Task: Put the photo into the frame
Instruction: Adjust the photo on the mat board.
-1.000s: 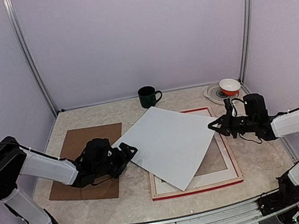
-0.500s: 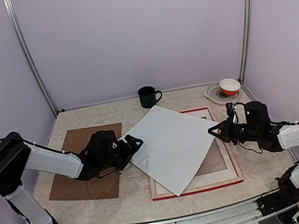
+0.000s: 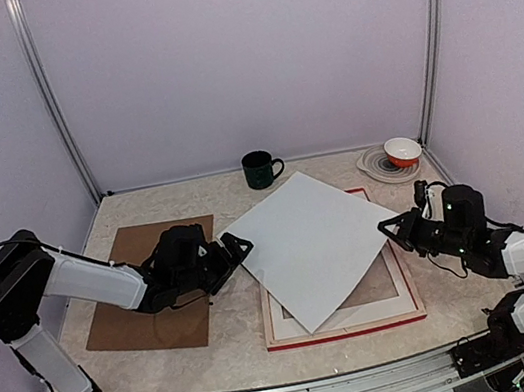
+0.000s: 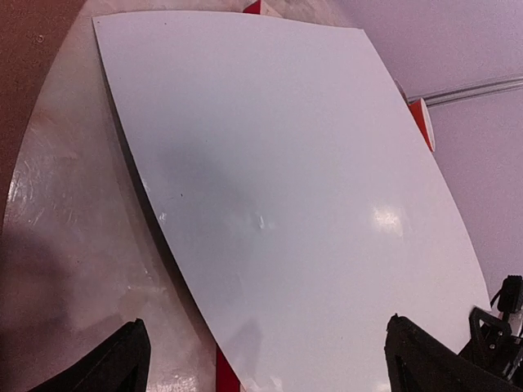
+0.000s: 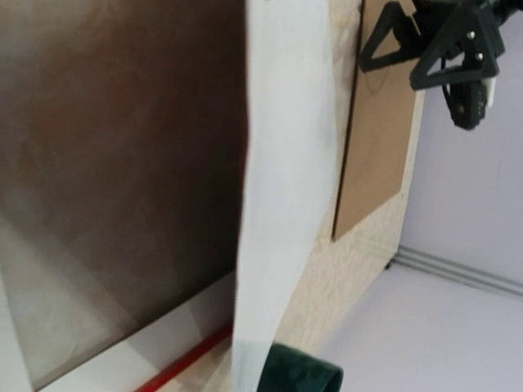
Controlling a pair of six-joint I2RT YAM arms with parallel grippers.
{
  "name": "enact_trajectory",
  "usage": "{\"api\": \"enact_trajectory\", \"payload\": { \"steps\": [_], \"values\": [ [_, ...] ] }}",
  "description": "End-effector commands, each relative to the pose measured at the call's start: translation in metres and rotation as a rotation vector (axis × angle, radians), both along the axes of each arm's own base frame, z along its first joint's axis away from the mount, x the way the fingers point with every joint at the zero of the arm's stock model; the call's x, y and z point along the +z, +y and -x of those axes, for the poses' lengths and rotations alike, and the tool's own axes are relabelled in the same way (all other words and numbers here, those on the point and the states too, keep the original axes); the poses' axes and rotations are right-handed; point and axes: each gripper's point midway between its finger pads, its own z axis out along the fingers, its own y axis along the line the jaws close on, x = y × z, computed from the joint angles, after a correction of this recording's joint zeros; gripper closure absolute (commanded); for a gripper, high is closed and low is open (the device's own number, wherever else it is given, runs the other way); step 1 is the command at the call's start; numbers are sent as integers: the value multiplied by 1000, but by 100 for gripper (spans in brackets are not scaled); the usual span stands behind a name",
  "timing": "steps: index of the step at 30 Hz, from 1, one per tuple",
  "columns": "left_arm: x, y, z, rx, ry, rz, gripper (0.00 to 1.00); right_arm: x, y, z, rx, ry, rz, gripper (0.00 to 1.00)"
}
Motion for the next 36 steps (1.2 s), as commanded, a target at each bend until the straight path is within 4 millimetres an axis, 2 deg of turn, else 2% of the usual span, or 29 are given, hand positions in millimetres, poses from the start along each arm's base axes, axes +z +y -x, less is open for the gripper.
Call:
{"api": "enact_trajectory", "payload": {
  "steps": [1, 18, 25, 36],
  "values": [
    [4, -6, -5, -15, -12, -4, 1, -6, -10, 6, -63, 10, 2, 100],
    [4, -4, -4, -11, -19, -14, 1, -16, -35, 21, -213, 43, 5, 100],
    [1, -3, -3, -15, -12, -12, 1, -24, -37, 25, -242, 68, 2, 100],
    [5, 0, -4, -7, -21, -12, 1, -22, -41, 28, -298, 70, 6, 100]
  ]
}}
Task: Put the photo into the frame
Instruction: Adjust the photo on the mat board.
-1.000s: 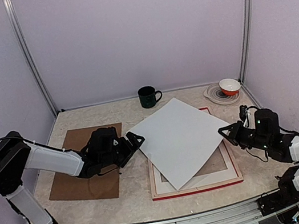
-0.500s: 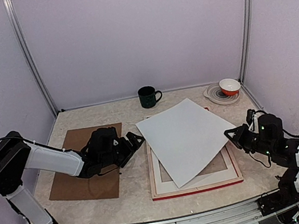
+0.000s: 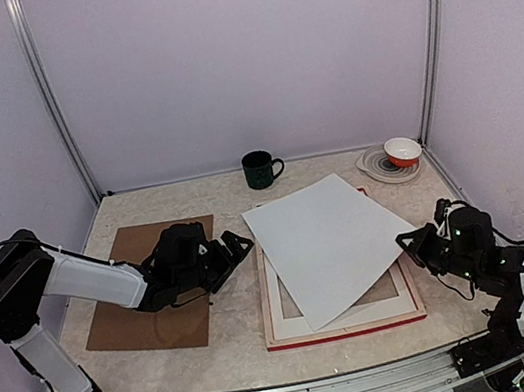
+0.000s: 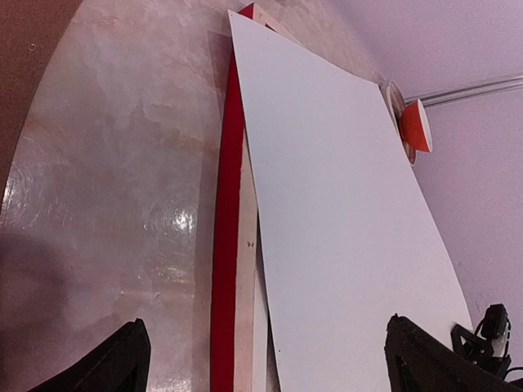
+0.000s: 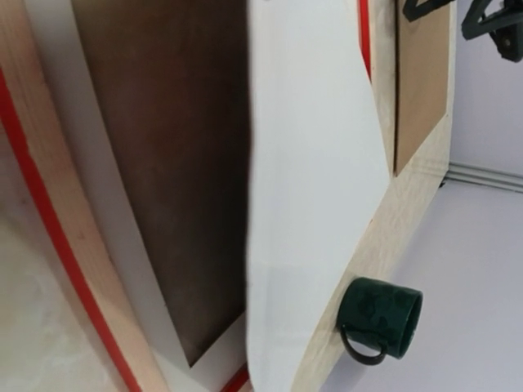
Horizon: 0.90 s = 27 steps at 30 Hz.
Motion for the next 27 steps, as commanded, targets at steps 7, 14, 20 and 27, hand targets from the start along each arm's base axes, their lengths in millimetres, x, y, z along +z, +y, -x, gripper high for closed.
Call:
{"api": "enact_trajectory", "payload": {
  "steps": [7, 14, 20, 27],
  "values": [
    [0, 3, -1, -2, -12, -10, 1, 5, -8, 7, -84, 4, 13, 100],
    [3, 4, -2, -1, -17, -4, 1, 5, -11, 13, -130, 11, 13, 100],
    [3, 4, -1, -3, -16, -3, 1, 5, -3, 16, -131, 10, 15, 100],
    [8, 4, -2, -3, -26, 2, 1, 3, 2, 20, -150, 18, 35, 100]
  ]
}}
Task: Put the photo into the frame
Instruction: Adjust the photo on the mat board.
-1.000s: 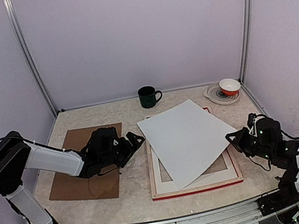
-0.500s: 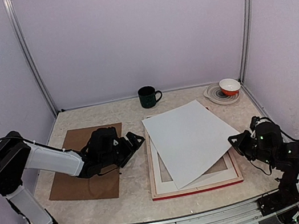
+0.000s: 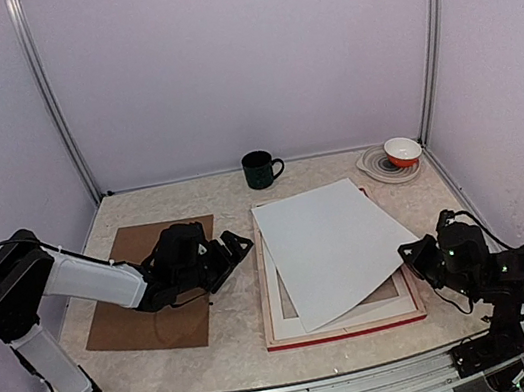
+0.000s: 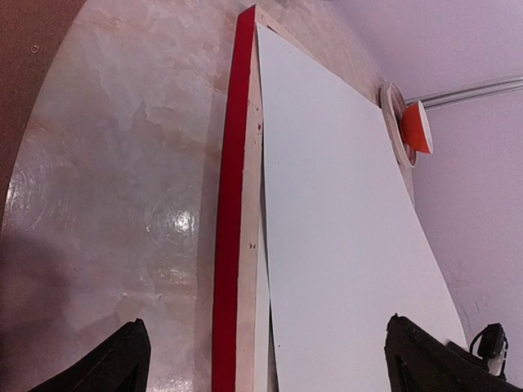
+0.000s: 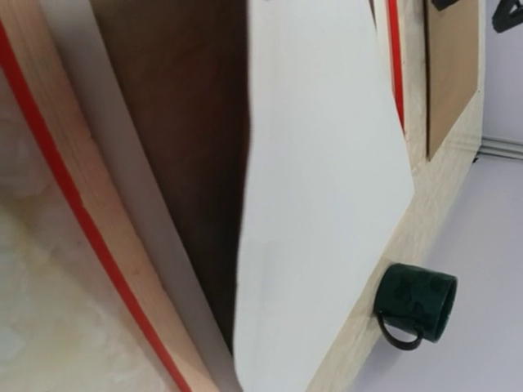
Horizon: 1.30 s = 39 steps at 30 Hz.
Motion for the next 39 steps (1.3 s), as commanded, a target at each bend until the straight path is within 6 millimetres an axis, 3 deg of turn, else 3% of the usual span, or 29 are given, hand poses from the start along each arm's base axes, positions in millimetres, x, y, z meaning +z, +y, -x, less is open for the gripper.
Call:
{"api": "enact_trajectory", "payload": {
  "steps": [1, 6, 9, 14, 21, 32, 39],
  "values": [
    [9, 2, 0, -10, -29, 3, 1, 10, 0, -2, -54, -16, -2, 100],
    [14, 3, -3, -11, -41, 6, 1, 13, 6, -2, -40, -9, 23, 100],
    [15, 4, -3, -8, -40, 6, 1, 14, 8, -3, -27, 0, 62, 91],
    [16, 4, -4, -8, -41, 11, 1, 23, 13, -5, 5, -28, 104, 84],
    [19, 5, -6, -6, -48, 11, 1, 27, 20, -5, 58, -41, 153, 64],
    [17, 7, -4, -2, -42, 8, 1, 28, 21, -4, 107, -54, 188, 52],
    [18, 3, -2, -13, -47, 10, 1, 25, 20, -18, 203, -36, 164, 51]
  ]
}}
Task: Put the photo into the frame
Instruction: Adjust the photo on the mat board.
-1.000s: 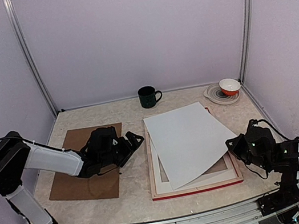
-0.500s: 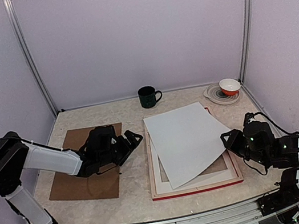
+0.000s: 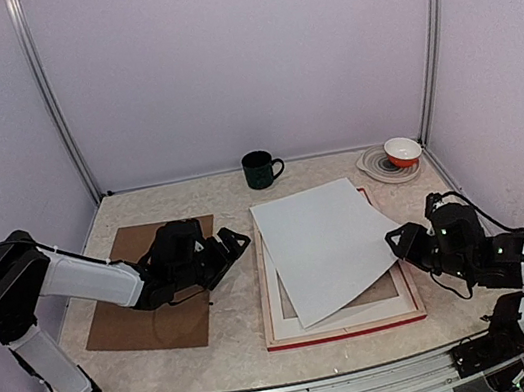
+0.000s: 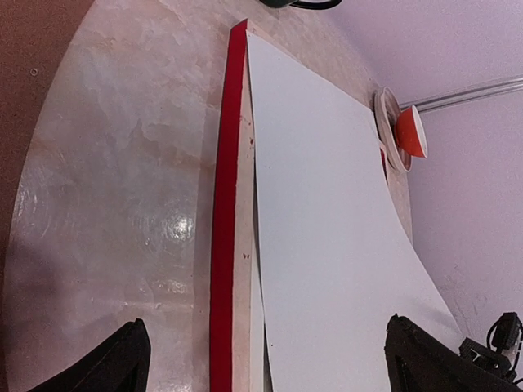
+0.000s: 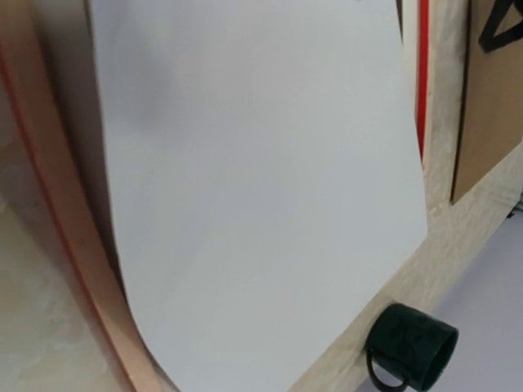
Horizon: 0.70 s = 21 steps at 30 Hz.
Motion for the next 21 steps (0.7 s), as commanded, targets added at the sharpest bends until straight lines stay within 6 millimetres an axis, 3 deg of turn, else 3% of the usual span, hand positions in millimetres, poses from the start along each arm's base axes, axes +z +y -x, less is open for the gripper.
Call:
{"api": "enact_trajectory", "payload": {
  "steps": [1, 12, 21],
  "values": [
    [10, -1, 2, -17, -26, 7, 1, 12, 9, -10, 111, -12, -25, 51],
    [20, 0, -3, -10, -50, -16, 1, 6, 27, -27, 298, 35, 13, 51],
    [16, 1, -1, -14, -41, -22, 1, -3, 39, -41, 454, 95, -6, 51]
  ]
}}
